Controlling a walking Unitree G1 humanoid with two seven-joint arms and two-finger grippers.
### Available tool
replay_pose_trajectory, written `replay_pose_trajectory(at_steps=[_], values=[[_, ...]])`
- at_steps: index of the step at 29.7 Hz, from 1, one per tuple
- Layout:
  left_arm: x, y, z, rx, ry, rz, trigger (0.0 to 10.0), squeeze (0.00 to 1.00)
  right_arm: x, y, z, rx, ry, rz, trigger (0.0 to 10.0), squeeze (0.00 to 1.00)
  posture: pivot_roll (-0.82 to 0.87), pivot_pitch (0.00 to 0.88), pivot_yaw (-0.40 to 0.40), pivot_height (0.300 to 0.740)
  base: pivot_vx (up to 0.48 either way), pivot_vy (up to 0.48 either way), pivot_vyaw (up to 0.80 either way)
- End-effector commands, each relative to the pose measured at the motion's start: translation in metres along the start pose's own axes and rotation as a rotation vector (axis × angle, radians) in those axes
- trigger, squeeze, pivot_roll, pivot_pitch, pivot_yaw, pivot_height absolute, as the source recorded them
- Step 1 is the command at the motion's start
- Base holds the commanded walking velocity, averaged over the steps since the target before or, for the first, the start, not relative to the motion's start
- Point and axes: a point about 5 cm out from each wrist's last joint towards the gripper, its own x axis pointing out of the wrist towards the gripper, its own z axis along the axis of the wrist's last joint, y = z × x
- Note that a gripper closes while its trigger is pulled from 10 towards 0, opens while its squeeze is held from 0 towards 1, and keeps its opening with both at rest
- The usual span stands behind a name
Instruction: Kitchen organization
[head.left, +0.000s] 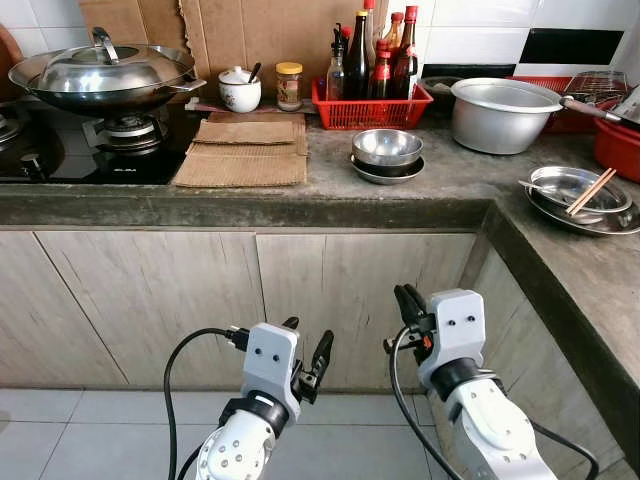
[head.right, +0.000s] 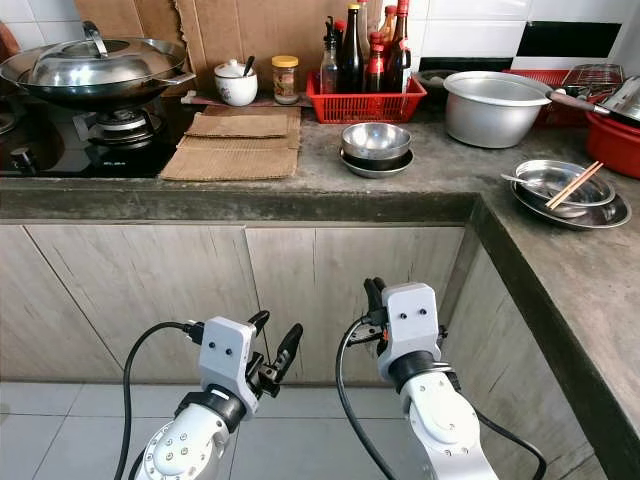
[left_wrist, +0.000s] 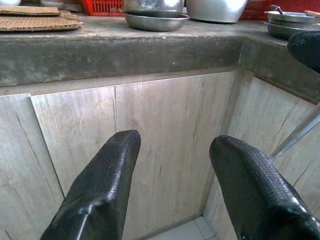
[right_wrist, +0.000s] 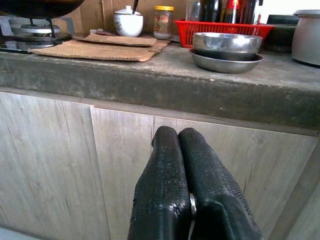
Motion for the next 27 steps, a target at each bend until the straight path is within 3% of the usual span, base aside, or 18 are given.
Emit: replay_pose_trajectory(at_steps=[1, 27], values=[[0.0003, -0.0012, 0.0053, 0.004, -0.022, -0.004, 10.0, 0.0, 0.0013, 0.0, 0.0035, 0.008, -0.022, 0.0, 10.0, 0.0, -0.01, 0.0, -0.045, 0.74, 0.0, 0.0, 0.0], [0.0014, 0.0004, 0.0058, 0.007, -0.025, -0.001, 10.0, 0.0, 0.0034, -0.0008, 0.0039, 0.022, -0.023, -0.007, 10.0, 0.0, -0.01, 0.0, -0.045, 0.74, 0.0, 0.0, 0.0]])
